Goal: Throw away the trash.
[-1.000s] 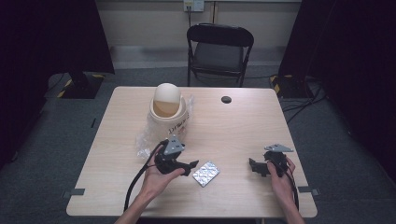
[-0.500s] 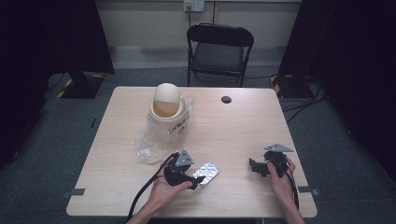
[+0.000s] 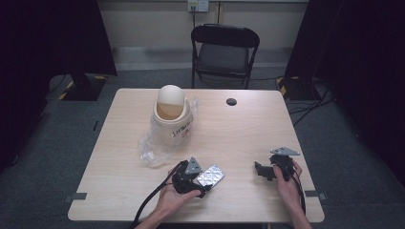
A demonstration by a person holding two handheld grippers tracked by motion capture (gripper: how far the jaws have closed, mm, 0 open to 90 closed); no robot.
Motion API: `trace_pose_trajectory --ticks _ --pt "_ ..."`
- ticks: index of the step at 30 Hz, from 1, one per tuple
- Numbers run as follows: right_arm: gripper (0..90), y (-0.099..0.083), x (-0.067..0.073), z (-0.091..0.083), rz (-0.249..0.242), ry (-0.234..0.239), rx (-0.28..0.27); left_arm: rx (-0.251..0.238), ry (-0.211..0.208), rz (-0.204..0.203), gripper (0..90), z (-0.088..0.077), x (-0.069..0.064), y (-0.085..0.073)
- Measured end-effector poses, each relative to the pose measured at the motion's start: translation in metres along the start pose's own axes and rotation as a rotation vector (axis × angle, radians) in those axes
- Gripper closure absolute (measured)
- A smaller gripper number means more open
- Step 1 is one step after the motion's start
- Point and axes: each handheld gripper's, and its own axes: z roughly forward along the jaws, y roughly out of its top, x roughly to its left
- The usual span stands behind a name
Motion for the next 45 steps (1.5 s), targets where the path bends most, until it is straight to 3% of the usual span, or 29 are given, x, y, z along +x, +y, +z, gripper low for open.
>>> trace_pose_trajectory --ticks 3,11,20,22,26,30,45 --pt "11.0 0.000 0.000 0.000 0.000 0.000 0.000 0.000 -0.018 0.009 18.0 0.002 -0.001 0.000" --pt "11.1 0.000 0.000 0.000 0.000 0.000 0.000 0.022 0.009 0.047 15.5 0.008 -0.012 -0.001" --pt "11.1 0.000 0.000 0.000 -0.001 -0.001 -0.001 0.014 0.000 0.043 15.3 0.010 -0.013 0.000" --pt "11.1 0.000 0.000 0.000 -0.001 0.000 -0.001 0.010 0.000 0.045 17.3 0.009 -0.011 0.000" --pt "11.1 0.000 0.000 0.000 -0.001 0.000 -0.001 -0.009 0.022 0.028 29.6 0.008 -0.002 0.000" --pt "11.1 0.000 0.000 0.000 0.000 -0.001 0.000 -0.008 0.032 0.025 29.4 0.008 0.001 0.001" --pt "11.2 0.000 0.000 0.000 0.001 0.000 0.000 -0.010 0.008 0.031 34.1 0.006 0.003 0.000"
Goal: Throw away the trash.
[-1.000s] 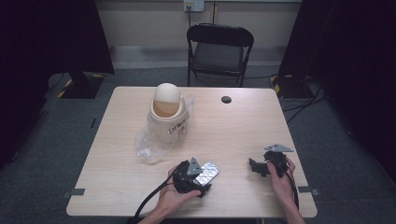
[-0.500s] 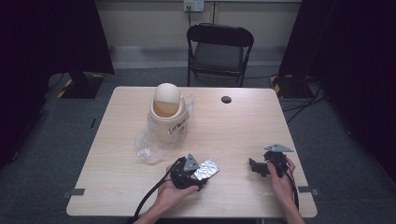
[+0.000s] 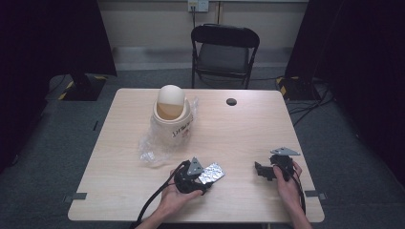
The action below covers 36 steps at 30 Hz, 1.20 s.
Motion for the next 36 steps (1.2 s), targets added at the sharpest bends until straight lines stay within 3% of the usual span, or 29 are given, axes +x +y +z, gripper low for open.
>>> trace_pose_trajectory --ticks 8,17,25,36 --pt "11.2 0.000 0.000 0.000 0.000 0.000 0.000 -0.036 -0.007 -0.048 34.1 -0.007 0.007 0.002" --pt "11.2 0.000 0.000 0.000 0.002 -0.001 0.000 -0.052 0.000 -0.048 34.2 -0.019 0.012 0.006" --pt "11.2 0.000 0.000 0.000 0.001 -0.001 0.000 -0.109 -0.012 -0.045 34.1 -0.035 0.015 0.011" --pt "11.1 0.000 0.000 0.000 0.001 0.000 0.000 -0.146 -0.006 -0.045 34.1 -0.055 0.021 0.019"
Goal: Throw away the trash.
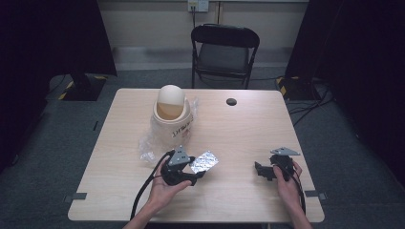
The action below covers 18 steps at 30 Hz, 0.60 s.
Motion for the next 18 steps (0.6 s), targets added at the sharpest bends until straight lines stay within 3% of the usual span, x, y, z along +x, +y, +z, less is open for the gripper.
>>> trace_pose_trajectory --ticks 18 --pt "11.2 0.000 0.000 0.000 0.000 0.000 0.000 -0.060 0.017 -0.006 34.1 -0.024 0.014 0.010"
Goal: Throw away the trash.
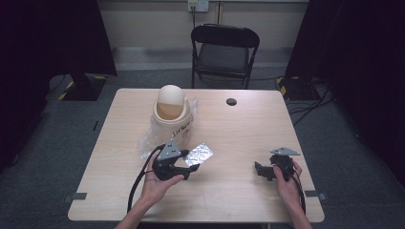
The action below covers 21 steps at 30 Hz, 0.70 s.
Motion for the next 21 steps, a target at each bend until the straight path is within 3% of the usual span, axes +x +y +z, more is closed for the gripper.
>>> trace_pose_trajectory --ticks 21 --pt "11.2 0.000 0.000 0.000 0.001 -0.001 0.000 -0.040 0.053 -0.016 34.1 -0.029 0.022 0.014"
